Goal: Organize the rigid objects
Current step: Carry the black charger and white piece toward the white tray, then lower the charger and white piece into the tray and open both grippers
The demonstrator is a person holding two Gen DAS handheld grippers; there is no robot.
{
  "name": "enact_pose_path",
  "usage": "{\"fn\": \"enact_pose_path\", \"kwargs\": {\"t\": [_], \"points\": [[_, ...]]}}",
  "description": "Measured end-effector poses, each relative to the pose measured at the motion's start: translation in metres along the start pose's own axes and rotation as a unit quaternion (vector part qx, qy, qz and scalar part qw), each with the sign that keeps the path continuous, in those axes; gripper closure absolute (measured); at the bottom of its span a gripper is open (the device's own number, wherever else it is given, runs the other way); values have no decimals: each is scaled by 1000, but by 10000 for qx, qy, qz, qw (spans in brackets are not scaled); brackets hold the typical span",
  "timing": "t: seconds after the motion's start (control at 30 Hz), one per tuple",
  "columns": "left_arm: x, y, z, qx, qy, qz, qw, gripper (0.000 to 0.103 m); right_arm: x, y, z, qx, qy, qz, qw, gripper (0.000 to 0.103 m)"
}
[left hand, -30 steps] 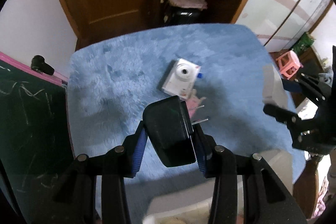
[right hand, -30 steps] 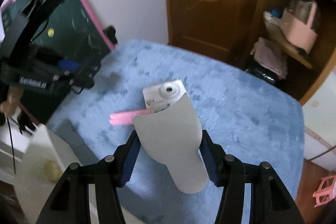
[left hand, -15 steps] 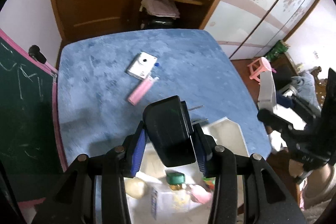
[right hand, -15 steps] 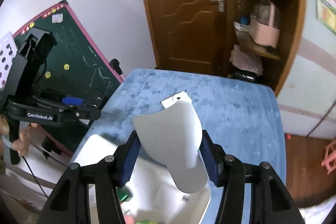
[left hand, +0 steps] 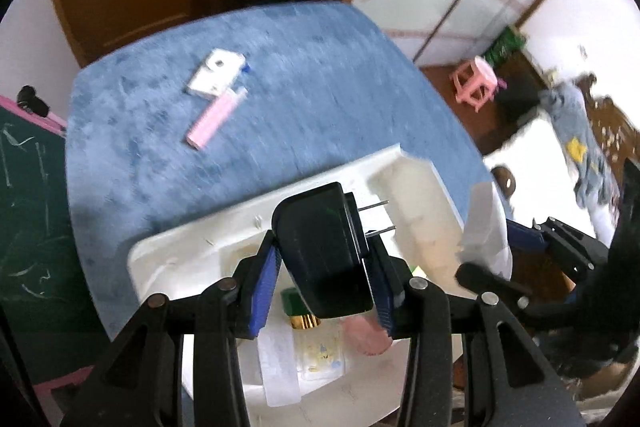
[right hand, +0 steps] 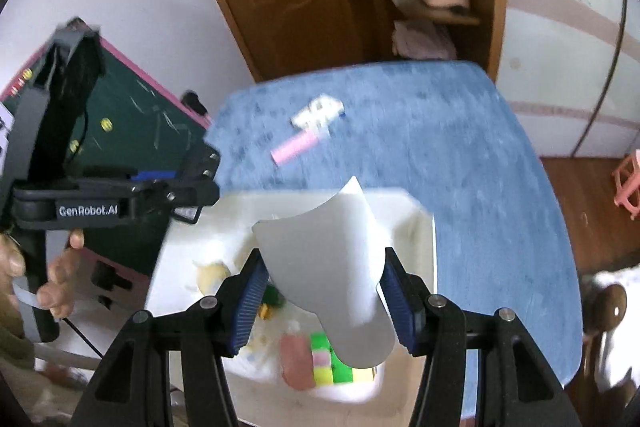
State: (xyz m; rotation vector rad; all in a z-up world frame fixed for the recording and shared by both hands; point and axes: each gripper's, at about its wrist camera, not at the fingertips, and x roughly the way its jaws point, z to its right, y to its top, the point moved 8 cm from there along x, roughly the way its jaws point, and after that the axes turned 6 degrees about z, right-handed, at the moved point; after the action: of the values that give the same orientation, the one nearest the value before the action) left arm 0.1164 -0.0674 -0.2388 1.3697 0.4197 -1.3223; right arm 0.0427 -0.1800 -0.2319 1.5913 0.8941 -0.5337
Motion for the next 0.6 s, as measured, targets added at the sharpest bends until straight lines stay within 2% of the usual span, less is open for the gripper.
{"fn": "enact_pose_path", "kwargs": {"t": [0.3,0.6], "points": [[64,-37,8,271,157,-729,9969,58,41,-56,10,62,-511,-678,9964,46],[82,-47,5,268,268,-977,9945,57,65,-63,21,194,-653,-929,9933,46]]}}
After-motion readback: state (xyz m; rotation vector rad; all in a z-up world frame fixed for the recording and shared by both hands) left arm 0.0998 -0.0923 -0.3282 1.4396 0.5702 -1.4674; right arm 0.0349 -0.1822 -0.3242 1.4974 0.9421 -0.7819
